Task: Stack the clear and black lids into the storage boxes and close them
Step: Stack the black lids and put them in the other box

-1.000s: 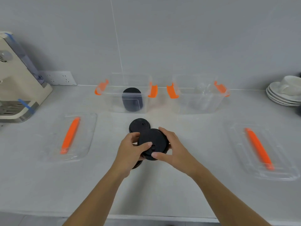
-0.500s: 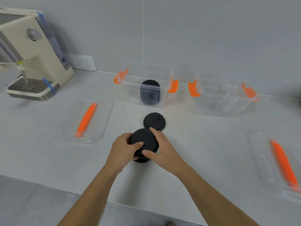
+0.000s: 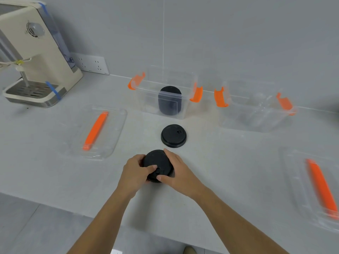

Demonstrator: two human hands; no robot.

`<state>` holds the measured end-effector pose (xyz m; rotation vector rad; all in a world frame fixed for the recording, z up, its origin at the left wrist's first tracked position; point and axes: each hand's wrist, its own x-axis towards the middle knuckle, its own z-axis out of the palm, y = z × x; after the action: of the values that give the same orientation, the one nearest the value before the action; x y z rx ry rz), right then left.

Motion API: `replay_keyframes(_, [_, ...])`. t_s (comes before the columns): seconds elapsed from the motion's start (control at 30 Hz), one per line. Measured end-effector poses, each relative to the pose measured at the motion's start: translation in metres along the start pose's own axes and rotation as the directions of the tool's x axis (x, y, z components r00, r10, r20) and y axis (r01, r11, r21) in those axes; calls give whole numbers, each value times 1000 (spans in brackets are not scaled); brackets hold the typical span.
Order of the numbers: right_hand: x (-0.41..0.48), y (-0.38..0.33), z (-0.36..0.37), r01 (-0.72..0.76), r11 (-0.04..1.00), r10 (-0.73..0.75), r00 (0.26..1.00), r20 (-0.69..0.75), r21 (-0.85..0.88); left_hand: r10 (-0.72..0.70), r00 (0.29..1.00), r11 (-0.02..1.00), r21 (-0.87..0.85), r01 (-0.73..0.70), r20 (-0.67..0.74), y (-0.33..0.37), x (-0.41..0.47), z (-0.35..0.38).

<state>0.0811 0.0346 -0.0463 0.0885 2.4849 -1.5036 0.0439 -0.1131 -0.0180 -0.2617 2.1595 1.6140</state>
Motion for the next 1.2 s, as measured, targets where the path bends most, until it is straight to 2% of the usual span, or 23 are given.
replay_keyframes(0.1, [2,4,2,-38,999,38,999,-3,38,-28,1000,999,31,28,0,-1,3,-2])
replay_keyframes(0.27, [7,2,1,-160,965,163,987,6,209,-108,993,991,78,111,-43,2,5,-4])
replay_keyframes(0.4, [12,-2,4,-222,938,227,974,11,267,-143,990,987,67,143,-4,3,8,-2])
replay_keyframes(0.53, [13,-4,6,-173,979,175,985,-6,106,-215,976,977,9,215,41,6,9,-1])
replay_keyframes(0.7, [12,-7,8,-83,984,88,996,-24,160,-242,960,968,-35,249,138,10,10,-5])
replay_keyframes(0.83, [13,-10,3,-26,962,62,990,-127,271,-211,967,965,-126,228,140,15,8,-7])
replay_keyframes(0.97, [16,-22,-14,71,951,7,968,-252,301,-128,983,960,-231,156,130,31,11,-4])
replay_keyframes(1.2, [32,-37,-47,157,963,-72,932,-355,217,75,997,981,-183,-67,34,67,30,13])
